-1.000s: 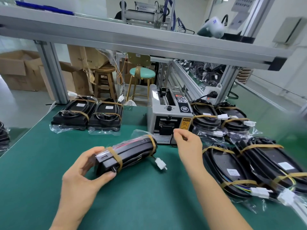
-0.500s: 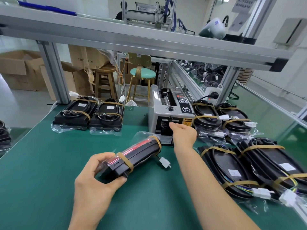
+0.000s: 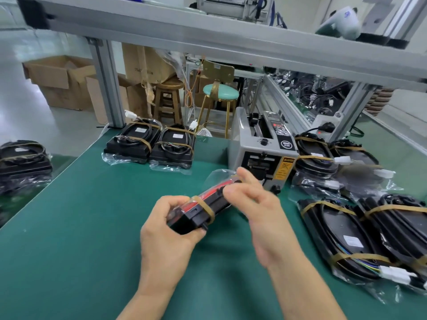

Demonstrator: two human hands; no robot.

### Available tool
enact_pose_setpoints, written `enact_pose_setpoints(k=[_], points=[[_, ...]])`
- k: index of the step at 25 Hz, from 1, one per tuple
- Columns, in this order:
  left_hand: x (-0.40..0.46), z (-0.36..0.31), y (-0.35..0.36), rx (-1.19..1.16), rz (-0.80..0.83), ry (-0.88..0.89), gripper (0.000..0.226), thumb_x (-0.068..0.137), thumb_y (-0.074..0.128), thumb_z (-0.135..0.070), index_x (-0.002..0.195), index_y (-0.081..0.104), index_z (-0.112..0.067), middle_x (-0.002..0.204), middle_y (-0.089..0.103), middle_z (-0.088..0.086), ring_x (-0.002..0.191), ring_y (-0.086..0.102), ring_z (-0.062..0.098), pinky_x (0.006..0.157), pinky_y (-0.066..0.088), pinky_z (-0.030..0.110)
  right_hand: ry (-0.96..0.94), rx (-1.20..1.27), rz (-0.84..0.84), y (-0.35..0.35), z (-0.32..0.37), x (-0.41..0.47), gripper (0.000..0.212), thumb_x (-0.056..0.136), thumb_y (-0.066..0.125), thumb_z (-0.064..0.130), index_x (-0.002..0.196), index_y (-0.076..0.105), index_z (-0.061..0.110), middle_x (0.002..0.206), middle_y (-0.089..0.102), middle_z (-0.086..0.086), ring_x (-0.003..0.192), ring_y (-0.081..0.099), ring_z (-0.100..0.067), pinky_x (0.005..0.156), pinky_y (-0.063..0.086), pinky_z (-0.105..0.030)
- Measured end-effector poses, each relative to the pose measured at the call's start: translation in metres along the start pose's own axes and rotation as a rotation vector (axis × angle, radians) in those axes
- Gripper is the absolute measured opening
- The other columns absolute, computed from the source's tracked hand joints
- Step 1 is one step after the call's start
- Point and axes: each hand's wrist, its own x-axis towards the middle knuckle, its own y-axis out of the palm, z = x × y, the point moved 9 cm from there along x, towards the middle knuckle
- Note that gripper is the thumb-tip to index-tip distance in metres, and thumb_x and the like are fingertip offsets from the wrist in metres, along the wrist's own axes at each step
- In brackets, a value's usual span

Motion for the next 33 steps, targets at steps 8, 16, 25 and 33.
enact_pose_setpoints(k=[8, 16, 25, 33], points=[[-0.008, -0.006, 0.001, 0.018, -0.023, 0.003, 0.052, 0.054, 0.087, -0.002, 0.087, 0.059, -0.032, 0.088, 0.068, -0.017, 0.085, 0.063, 0.003, 0.072, 0.045, 0.01, -0.08, -0.223, -0.007, 0.017, -0.011, -0.02, 0.015, 0.079, 0.075, 0.023, 0.067, 0.075, 0.032, 0.142, 0.033, 0.034, 0.139, 0.018, 0.008, 0.117, 0.017, -0.034], [-0.008, -0.004, 0.0, 0.01, -0.029, -0.017, 0.052, 0.055, 0.086, -0.002, 0.087, 0.059, -0.032, 0.091, 0.068, -0.014, 0.088, 0.063, 0.005, 0.076, 0.047, 0.016, -0.075, -0.346, 0.005, 0.022, -0.012, -0.02, 0.015, 0.078, 0.076, 0.028, 0.067, 0.073, 0.038, 0.141, 0.031, 0.037, 0.14, 0.015, 0.006, 0.118, 0.013, -0.045], [-0.007, -0.005, 0.0, 0.007, -0.042, -0.012, 0.051, 0.055, 0.086, -0.002, 0.087, 0.059, -0.031, 0.089, 0.068, -0.013, 0.085, 0.062, 0.003, 0.072, 0.045, 0.012, -0.1, -0.41, -0.017, 0.023, -0.009, -0.016, 0.013, 0.078, 0.076, 0.028, 0.07, 0.072, 0.037, 0.131, 0.03, 0.043, 0.137, 0.018, 0.008, 0.118, 0.012, -0.044], [-0.009, -0.003, 0.0, -0.006, -0.058, -0.025, 0.051, 0.055, 0.084, 0.001, 0.085, 0.06, -0.032, 0.087, 0.067, -0.013, 0.083, 0.061, 0.001, 0.068, 0.044, 0.009, -0.129, -0.448, -0.08, 0.026, -0.009, -0.021, 0.015, 0.076, 0.074, 0.027, 0.067, 0.069, 0.037, 0.128, 0.032, 0.04, 0.134, 0.023, 0.011, 0.118, 0.012, -0.044]])
